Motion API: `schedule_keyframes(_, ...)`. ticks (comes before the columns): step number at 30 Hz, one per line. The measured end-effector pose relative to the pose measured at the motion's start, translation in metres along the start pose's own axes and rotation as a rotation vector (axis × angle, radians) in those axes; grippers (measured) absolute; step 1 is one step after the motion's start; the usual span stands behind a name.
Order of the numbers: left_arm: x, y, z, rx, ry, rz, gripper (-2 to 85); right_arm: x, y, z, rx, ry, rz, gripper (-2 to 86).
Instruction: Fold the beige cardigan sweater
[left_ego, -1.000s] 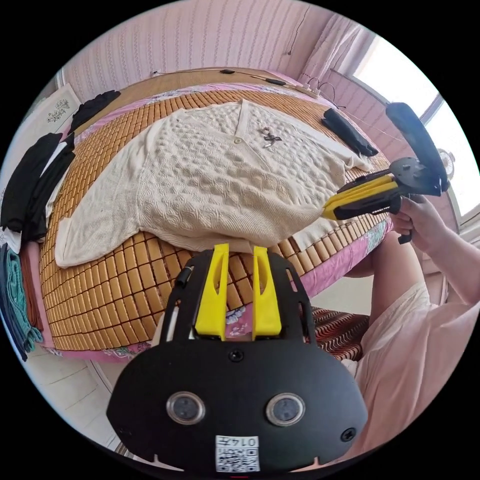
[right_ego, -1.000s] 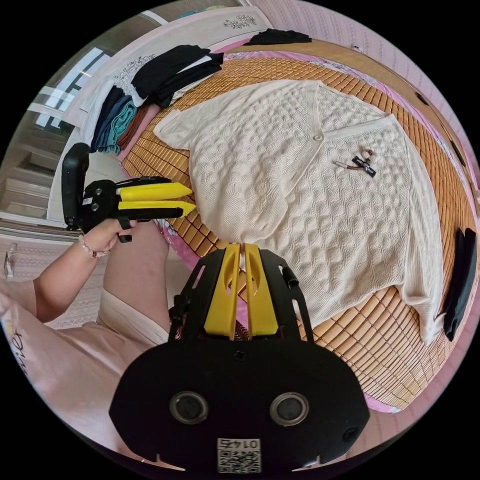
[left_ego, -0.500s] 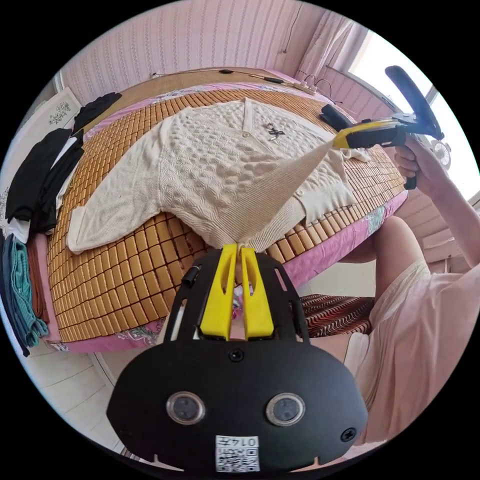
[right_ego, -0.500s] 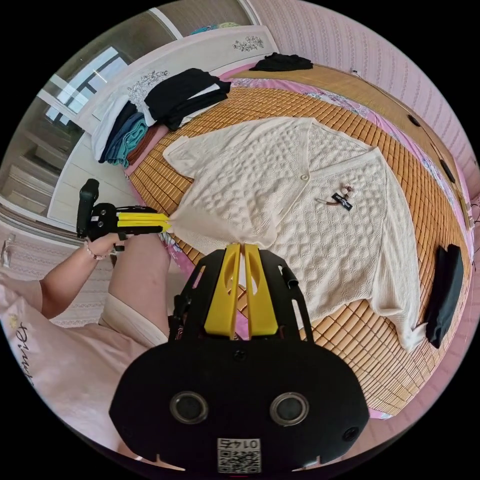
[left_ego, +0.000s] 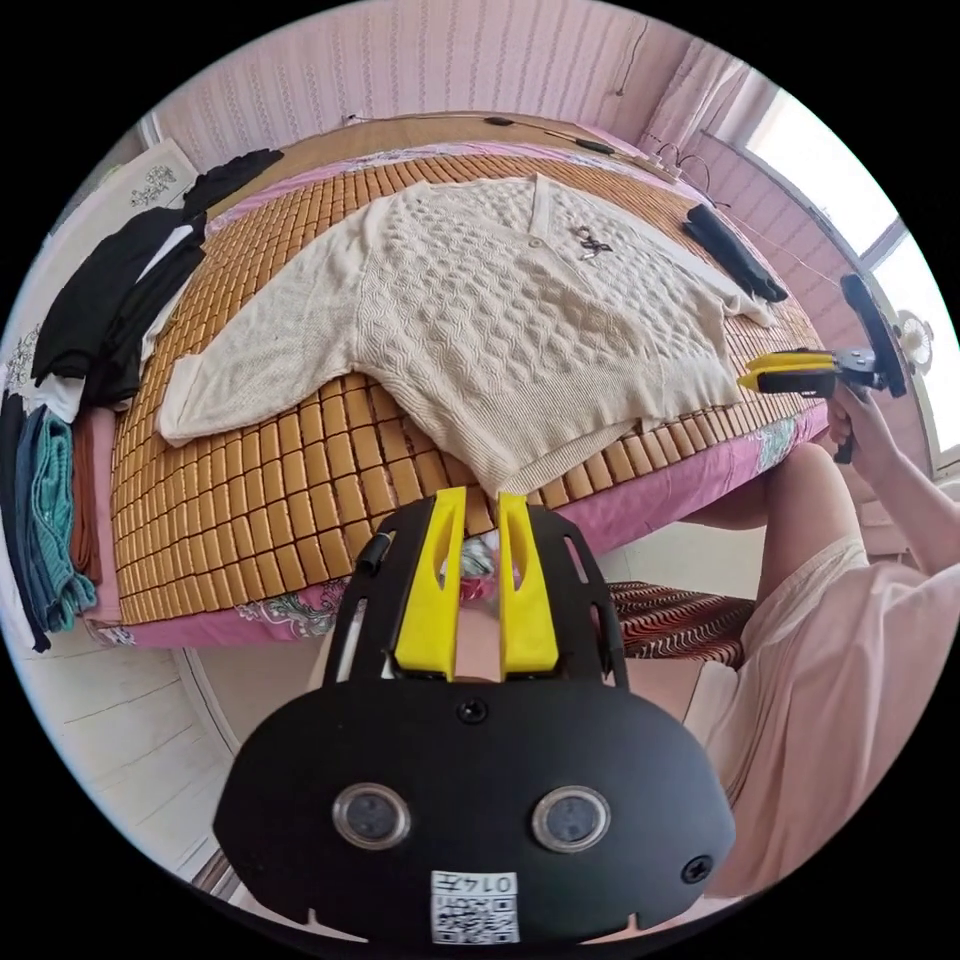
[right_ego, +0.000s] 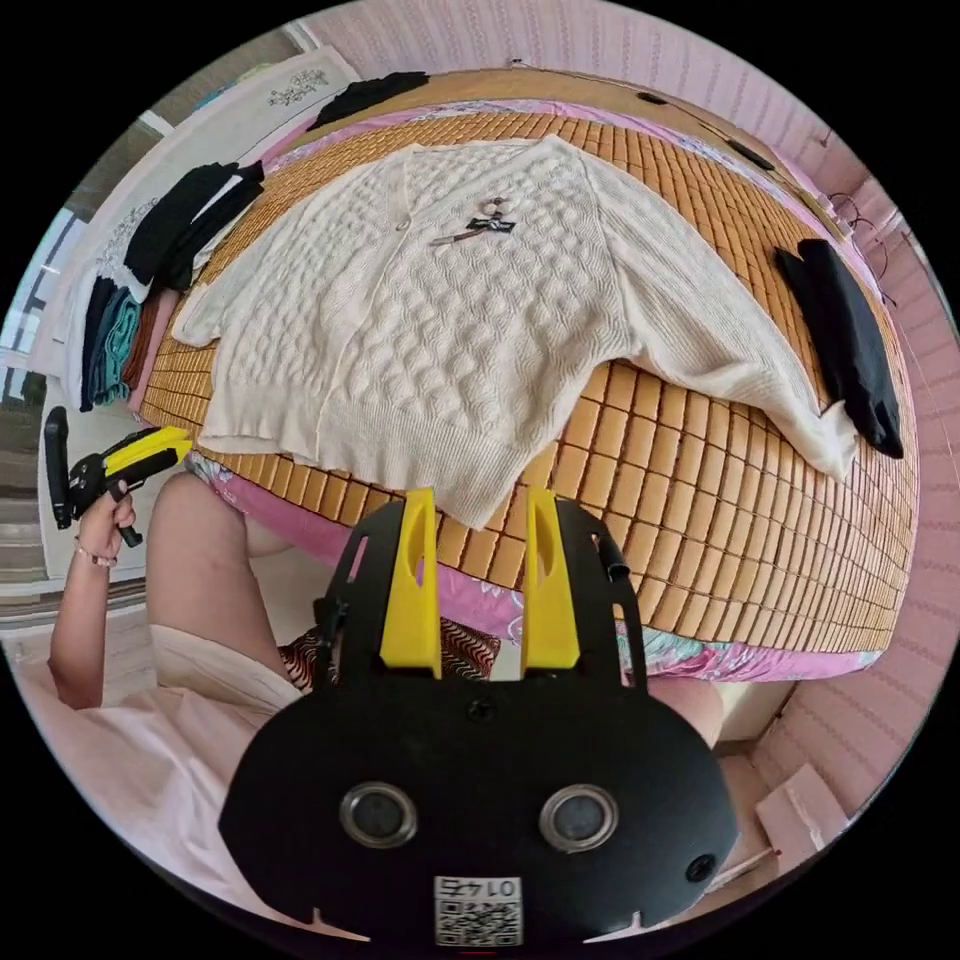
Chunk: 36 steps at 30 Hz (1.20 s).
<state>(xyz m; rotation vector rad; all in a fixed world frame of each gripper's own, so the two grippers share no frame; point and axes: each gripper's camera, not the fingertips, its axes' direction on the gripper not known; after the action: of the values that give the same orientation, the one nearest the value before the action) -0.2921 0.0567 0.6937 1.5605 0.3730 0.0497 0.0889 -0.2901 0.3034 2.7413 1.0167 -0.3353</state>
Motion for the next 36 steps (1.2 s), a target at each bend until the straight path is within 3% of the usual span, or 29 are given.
schedule_keyframes(3,-0.010,-0.012,0.035,-0.049,0.108,-0.113,6.1,0.031,0.009,0.025,-0.096,-0.127,0.112,9.1)
schedule_keyframes(5,-0.009,-0.020,0.054,-0.077,0.127,-0.128,4.7,0.035,0.016,0.027,-0.091,-0.089,0.094,4.6)
schedule_keyframes(9,0.000,-0.033,0.057,-0.112,0.125,-0.058,-0.4,0.051,0.025,0.009,-0.097,-0.231,0.018,1.7)
schedule_keyframes(15,0.007,-0.041,0.043,-0.126,0.130,0.092,0.0,0.092,0.041,-0.023,-0.104,-0.454,0.056,0.8)
schedule_keyframes(19,0.014,-0.043,0.080,-0.223,0.126,0.085,3.1,0.086,0.053,0.021,-0.247,-0.385,0.043,0.5)
schedule_keyframes(22,0.026,-0.035,0.084,-0.237,0.089,0.092,4.3,0.079,0.076,0.025,-0.246,-0.283,-0.002,1.1)
schedule_keyframes(29,0.062,-0.038,0.062,-0.169,0.094,0.133,4.1,0.152,0.138,-0.016,0.066,-0.042,0.253,5.4)
schedule_keyframes(36,0.177,-0.138,0.072,-0.081,0.130,0.377,5.2,0.241,0.132,-0.033,0.240,0.039,0.505,10.7)
